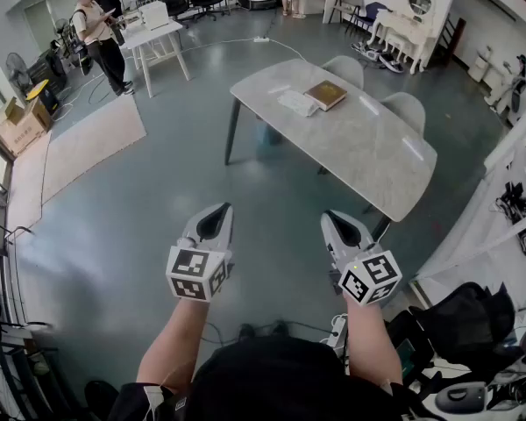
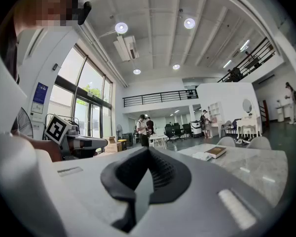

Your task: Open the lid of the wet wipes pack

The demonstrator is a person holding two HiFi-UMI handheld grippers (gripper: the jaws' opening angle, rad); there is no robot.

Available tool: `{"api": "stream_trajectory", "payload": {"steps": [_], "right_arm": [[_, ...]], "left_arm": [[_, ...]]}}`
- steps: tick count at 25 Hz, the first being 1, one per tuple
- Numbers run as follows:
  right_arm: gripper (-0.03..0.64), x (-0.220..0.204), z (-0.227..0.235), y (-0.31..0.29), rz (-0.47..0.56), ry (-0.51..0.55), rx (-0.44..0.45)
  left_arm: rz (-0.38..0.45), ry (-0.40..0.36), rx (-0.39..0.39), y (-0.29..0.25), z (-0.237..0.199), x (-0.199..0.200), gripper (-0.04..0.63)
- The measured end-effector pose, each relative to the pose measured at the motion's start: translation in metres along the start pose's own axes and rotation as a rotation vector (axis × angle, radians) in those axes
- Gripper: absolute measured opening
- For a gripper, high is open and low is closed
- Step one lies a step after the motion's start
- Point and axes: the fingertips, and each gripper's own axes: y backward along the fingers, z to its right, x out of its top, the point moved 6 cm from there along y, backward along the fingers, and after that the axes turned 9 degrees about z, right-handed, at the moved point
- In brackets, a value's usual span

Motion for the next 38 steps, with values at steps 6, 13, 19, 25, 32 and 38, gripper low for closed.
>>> {"api": "stream_trajectory", "payload": {"steps": [6,13,19,25,32,38], "right_arm": [[0.000,0.004,0.009,0.003,0.004,0.003,0.009],[0.000,0.001,0.026,0.021,-0.005,-0.017,-0.007],[0.002,-0.005,0.039,0.043,0.039,-0.133,0.004],[0.002,-0.010,0.051,0.051,0.026,-0.156,0.010],[0.002,-0.015,0.071,0.018,-0.007,-0.141,-0.012],[0.002,-0.024,0.098,-0.047,-0.027,-0.133,-0.033]], "left_arm": [[-0.006,-0.006,-0.001,-0.009,0.010,0.002,0.011],[-0.032,-0.016,-0.017,-0.017,0.031,-0.003,0.011],[-0.039,-0.037,-0.030,-0.019,0.057,-0.006,0.011],[-0.039,-0.022,-0.032,-0.031,0.069,-0.012,0.011],[-0.010,0.019,-0.043,-0.073,0.044,-0.015,0.011],[0.000,0.029,-0.063,-0.132,-0.001,-0.022,0.011]]}}
